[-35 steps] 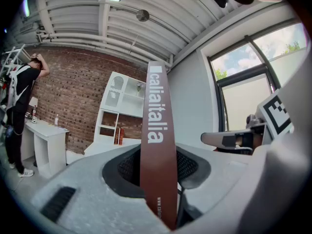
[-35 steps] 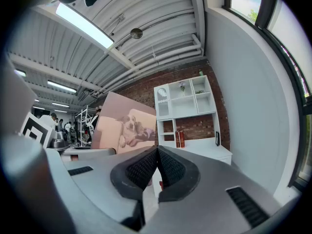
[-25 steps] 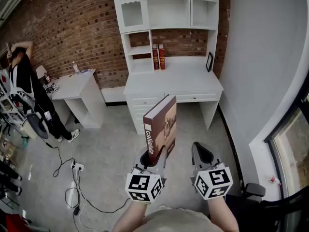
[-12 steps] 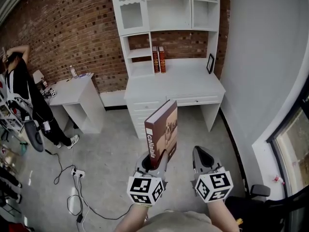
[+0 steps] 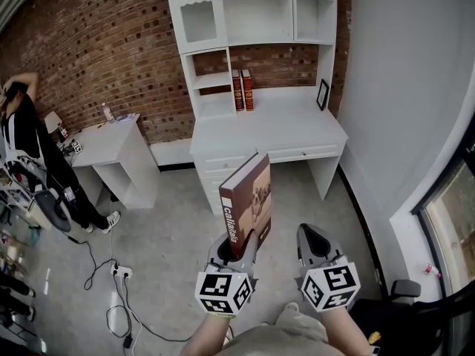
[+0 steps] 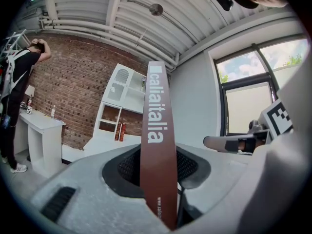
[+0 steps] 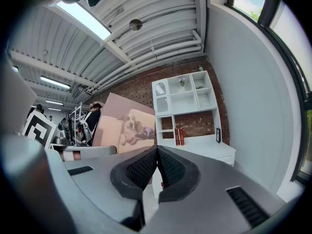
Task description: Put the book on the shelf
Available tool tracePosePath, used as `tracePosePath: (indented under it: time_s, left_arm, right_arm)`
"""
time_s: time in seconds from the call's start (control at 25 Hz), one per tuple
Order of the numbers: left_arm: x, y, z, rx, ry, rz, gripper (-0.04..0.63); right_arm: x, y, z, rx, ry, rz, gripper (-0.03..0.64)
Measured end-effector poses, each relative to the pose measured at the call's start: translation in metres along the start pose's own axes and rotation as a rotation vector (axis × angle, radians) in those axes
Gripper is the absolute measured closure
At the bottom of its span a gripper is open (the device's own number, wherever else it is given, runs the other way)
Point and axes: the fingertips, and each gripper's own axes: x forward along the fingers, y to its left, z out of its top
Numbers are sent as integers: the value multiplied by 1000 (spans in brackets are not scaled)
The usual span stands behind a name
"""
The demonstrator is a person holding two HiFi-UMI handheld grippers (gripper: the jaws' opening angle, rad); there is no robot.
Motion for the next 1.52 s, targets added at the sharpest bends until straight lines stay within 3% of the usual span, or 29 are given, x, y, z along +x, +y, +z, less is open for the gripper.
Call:
tracePosePath:
  time_s: [0.4, 0.76, 1.52]
  left_arm:
    - [43, 23, 19, -9, 3, 12, 450]
    - [70, 41, 2, -9, -19, 34, 450]
    - [270, 90, 41, -4, -37, 114, 451]
  right_arm:
    - [54, -14, 14, 5, 22, 22, 611]
    - [87, -28, 0, -11, -2, 51, 611]
    - [273, -144, 51, -39, -7, 152, 611]
